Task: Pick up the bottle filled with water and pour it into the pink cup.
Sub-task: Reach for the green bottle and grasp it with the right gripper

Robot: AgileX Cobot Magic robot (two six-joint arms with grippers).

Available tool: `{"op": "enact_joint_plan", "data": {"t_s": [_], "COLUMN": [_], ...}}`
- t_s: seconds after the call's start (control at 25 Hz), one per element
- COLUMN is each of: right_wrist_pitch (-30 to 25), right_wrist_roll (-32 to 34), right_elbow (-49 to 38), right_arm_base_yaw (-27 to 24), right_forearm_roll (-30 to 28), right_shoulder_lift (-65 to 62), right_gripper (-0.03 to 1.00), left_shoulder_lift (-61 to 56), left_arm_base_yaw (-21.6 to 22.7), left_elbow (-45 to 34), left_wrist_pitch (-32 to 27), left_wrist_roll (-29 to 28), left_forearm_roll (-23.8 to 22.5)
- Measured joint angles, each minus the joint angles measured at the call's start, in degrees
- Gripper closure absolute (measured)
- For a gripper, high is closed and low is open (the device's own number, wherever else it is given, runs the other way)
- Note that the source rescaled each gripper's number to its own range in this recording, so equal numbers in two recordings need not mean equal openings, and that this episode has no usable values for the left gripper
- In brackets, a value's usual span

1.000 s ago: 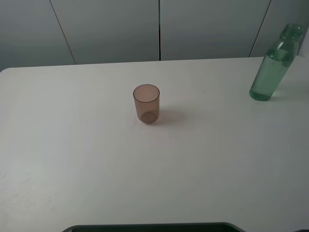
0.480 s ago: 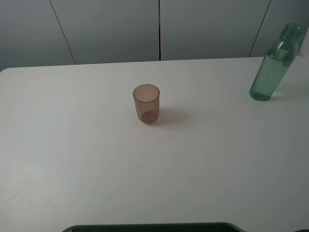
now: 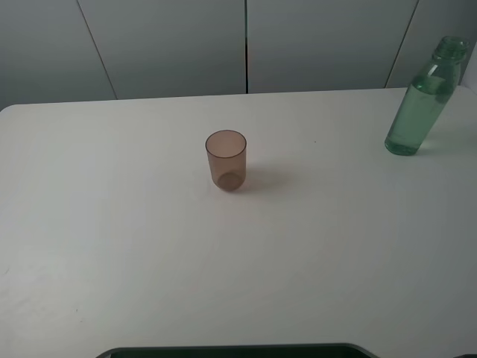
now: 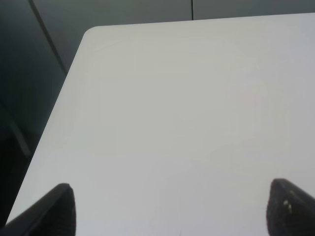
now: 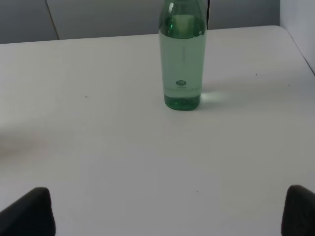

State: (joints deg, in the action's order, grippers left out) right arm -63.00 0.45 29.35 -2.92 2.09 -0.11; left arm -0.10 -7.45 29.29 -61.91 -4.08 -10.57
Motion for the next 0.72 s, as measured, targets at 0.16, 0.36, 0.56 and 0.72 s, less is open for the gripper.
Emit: {"op": "enact_joint_plan", "data": {"t_s": [0.16, 0.36, 0.56, 0.72], "right_wrist_pitch": [0.0, 0.0, 0.0, 0.1], "right_wrist_roll": [0.1, 0.1, 0.1, 0.6], "right_elbow": [0.0, 0.0, 0.0, 0.0], "right_arm_base_yaw": [0.0, 0.0, 0.0, 0.0], "right_forearm_roll": [0.0, 0.0, 0.5, 1.3], "right_shoulder_lift": [0.0, 0.0, 0.0, 0.0], "right_gripper": [-0.03, -0.03, -0.03, -0.03], "left_shoulder_lift": [0.0, 0.0, 0.0, 0.0], "left_arm_base_yaw": [0.0, 0.0, 0.0, 0.0], "left_elbow": [0.0, 0.0, 0.0, 0.0], "left_wrist_pitch": [0.0, 0.0, 0.0, 0.0], "left_wrist_roll": [0.0, 0.0, 0.0, 0.0], "left_forearm_roll": [0.0, 0.0, 0.0, 0.0]}}
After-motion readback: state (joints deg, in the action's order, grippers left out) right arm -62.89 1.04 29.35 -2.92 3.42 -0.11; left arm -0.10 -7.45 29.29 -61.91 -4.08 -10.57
